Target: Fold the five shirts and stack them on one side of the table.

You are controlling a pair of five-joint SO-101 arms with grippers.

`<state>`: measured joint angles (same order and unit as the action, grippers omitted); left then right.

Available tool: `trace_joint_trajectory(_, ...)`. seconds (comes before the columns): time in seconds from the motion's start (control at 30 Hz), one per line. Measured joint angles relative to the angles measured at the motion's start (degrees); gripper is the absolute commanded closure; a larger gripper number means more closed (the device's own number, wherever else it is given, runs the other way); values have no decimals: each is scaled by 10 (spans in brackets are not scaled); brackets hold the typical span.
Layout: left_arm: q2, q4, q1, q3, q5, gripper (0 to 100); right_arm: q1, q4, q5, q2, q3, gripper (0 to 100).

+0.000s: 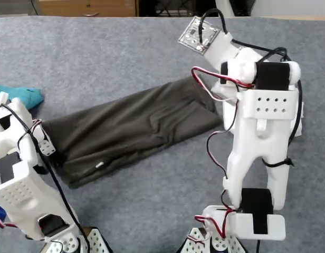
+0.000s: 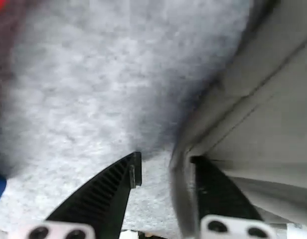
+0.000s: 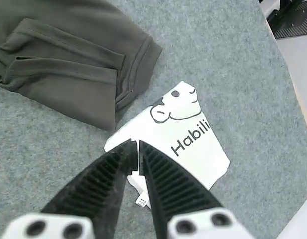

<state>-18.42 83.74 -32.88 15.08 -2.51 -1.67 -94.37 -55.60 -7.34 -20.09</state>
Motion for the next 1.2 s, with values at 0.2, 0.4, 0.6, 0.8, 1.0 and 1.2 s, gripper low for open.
trace_joint_trajectory(0.2, 77, 32, 28, -11, -1, 771, -2, 0, -2, 0, 0, 984)
trace_joint_trajectory(0.4, 97, 17, 29, -11, 0, 771, -2, 0, -2, 0, 0, 984)
trace_joint_trajectory(0.6, 22, 7, 27, -28, -12, 755, -2, 0, -2, 0, 0, 984)
trace_joint_trajectory(0.8, -58, 19, 13, -87, -19, 722, -14, 0, -2, 0, 0, 984)
trace_joint_trajectory(1.0, -120, 40, 19, -127, -27, 723, -25, 0, -2, 0, 0, 984)
trace_joint_trajectory(1.2, -156, 41, 44, -146, -71, 785, -25, 0, -2, 0, 0, 984)
